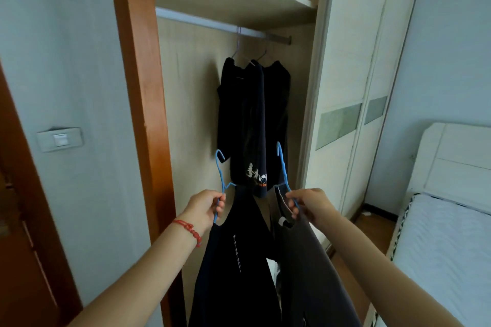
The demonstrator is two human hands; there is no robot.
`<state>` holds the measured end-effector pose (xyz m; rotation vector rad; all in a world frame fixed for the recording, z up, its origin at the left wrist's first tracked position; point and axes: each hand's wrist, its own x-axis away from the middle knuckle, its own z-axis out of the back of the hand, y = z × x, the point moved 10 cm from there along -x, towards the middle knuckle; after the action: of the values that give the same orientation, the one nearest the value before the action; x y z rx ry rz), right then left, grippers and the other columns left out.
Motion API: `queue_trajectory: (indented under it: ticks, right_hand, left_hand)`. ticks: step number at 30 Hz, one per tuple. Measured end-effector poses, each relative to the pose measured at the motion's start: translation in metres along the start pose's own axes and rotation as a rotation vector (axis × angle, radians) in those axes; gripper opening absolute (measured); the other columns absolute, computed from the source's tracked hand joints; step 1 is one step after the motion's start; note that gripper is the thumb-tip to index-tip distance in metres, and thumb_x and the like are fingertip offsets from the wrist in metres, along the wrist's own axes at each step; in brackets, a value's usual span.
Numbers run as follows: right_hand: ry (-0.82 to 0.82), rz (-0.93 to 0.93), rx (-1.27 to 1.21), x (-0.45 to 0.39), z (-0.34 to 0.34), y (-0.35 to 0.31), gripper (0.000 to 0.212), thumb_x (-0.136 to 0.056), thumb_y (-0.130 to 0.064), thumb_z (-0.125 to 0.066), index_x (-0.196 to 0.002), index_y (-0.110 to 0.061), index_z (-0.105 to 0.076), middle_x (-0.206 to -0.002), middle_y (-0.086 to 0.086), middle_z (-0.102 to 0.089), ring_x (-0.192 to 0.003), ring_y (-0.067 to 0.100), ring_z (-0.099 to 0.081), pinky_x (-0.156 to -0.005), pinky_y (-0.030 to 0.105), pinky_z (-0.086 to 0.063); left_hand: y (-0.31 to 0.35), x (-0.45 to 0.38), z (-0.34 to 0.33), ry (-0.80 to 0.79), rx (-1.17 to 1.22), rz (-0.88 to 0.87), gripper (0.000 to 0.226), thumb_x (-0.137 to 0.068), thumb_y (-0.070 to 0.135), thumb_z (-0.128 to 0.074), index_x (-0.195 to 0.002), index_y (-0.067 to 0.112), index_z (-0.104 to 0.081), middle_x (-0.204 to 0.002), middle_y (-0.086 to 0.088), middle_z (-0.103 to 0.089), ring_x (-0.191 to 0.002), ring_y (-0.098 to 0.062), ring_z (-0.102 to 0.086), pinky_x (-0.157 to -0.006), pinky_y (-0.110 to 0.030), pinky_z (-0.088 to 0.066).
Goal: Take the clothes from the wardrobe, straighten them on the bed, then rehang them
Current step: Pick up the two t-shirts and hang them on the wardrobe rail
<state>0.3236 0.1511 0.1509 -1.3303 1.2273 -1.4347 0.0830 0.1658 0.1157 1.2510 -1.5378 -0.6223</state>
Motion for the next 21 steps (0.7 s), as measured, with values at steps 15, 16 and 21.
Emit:
queue_trajectory:
  ticks: [15,16,21]
  right_hand:
    - [-0.06,0.11,0.058,-0.112,-0.07,-0.07,0.007,-0.084,0.001,-0.057,-0.083,0.007,-0.061,-0.05,0.009,-0.051,-0.029,0.011,-0.038,-0.035,0.02,-0.04]
    - [-0.068,0.109,0.043,-0.12,-0.075,-0.074,0.007,-0.084,0.001,-0.057,-0.081,0.007,-0.061,-0.051,0.009,-0.05,-0.029,0.011,-0.038,-0.035,0.02,-0.04]
    - [-0.122,0.125,0.014,-0.17,-0.099,-0.099,0.01,-0.085,0.0,-0.057,-0.088,0.009,-0.062,-0.056,0.009,-0.051,-0.029,0.009,-0.039,-0.035,0.021,-0.04]
  left_hand:
    - [0.057,-0.112,-0.017,0.123,0.327,-0.117,0.027,-0.087,-0.008,-0.037,-0.064,0.002,-0.047,-0.047,-0.01,-0.046,-0.021,-0.006,-0.041,-0.027,-0.009,-0.032]
    - [0.062,-0.117,-0.018,0.126,0.351,-0.116,0.028,-0.087,-0.008,-0.037,-0.063,0.002,-0.047,-0.04,-0.008,-0.047,-0.02,-0.006,-0.04,-0.027,-0.009,-0.032]
    - [0.092,-0.143,-0.028,0.135,0.452,-0.163,0.029,-0.089,-0.007,-0.04,-0.063,0.003,-0.047,-0.026,-0.002,-0.046,-0.02,-0.005,-0.041,-0.028,-0.009,-0.033]
